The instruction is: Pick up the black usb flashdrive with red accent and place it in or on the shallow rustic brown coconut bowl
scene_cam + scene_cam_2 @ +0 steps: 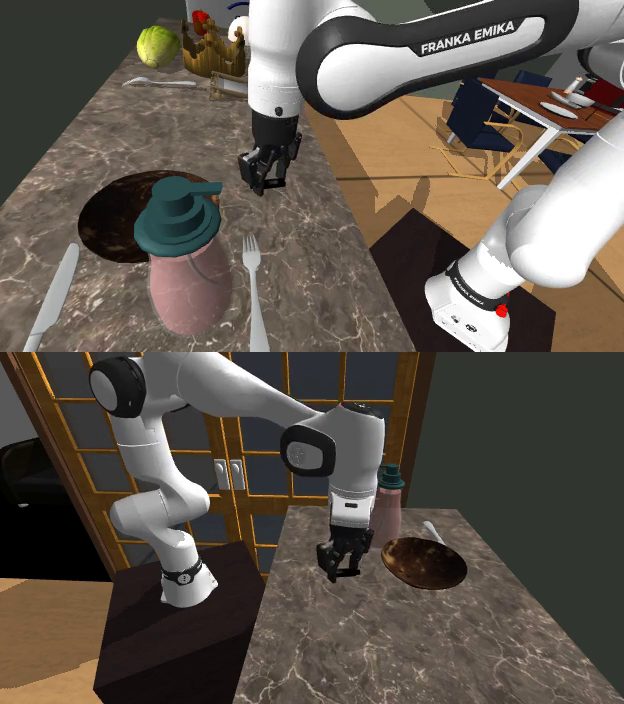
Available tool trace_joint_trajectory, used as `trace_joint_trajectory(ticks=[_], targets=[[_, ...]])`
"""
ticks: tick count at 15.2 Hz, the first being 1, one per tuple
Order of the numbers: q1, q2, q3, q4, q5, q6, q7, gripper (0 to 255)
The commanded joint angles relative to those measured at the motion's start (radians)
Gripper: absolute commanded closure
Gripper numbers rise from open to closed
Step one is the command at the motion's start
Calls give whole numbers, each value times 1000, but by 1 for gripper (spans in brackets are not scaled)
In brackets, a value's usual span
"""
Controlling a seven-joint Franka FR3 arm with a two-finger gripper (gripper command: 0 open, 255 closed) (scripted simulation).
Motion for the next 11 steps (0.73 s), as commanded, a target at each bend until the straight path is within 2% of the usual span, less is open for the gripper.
trace_joint_trajectory(ticks=[1, 11], targets=[[-1, -5, 0, 22, 3, -27, -2, 255], [-3, -31, -3, 132, 16, -159, -12, 255]])
